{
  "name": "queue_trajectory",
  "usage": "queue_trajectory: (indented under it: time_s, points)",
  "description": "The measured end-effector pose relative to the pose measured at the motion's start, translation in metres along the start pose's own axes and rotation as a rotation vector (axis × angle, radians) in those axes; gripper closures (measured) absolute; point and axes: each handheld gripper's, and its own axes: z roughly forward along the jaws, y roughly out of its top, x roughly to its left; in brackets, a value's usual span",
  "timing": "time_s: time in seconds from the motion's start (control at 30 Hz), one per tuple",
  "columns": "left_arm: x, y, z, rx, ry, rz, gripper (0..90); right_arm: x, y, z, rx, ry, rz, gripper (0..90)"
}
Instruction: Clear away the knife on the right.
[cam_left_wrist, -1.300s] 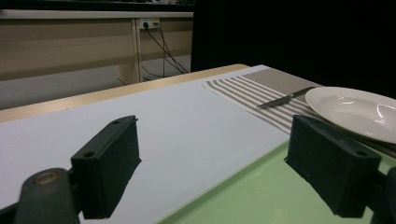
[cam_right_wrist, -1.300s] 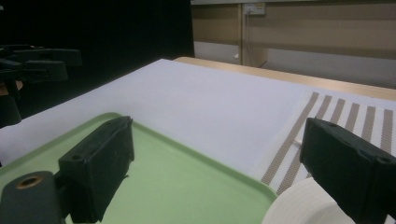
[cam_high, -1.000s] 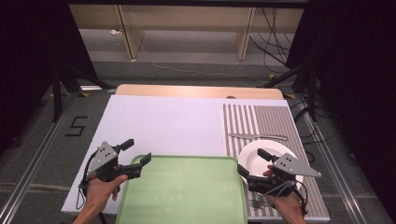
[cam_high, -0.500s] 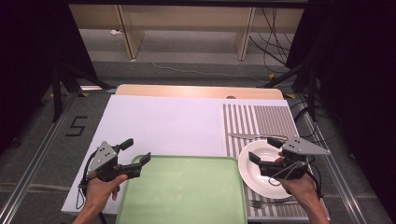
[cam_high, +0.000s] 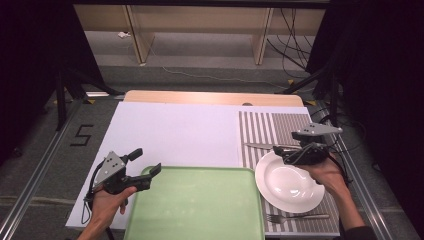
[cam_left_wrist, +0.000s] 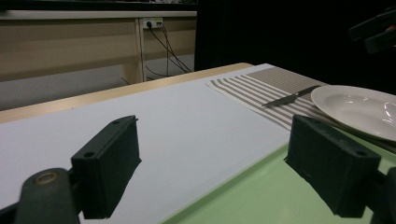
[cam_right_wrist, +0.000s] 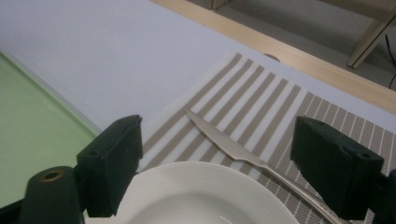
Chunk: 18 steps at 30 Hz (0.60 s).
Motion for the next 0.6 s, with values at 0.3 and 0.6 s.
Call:
queue_trajectory:
  time_s: [0.3,0.6]
  points:
    - [0.000,0.000,0.000,-0.004,0.005,0.003,16.4,-0.030,0.009,0.025,0.162,0.001,-0.012,18.8]
    - [0.000,0.000,0.000,-0.007,-0.001,0.007,16.5,-0.056,0.023,0.054,0.345,-0.029,-0.030,19.7]
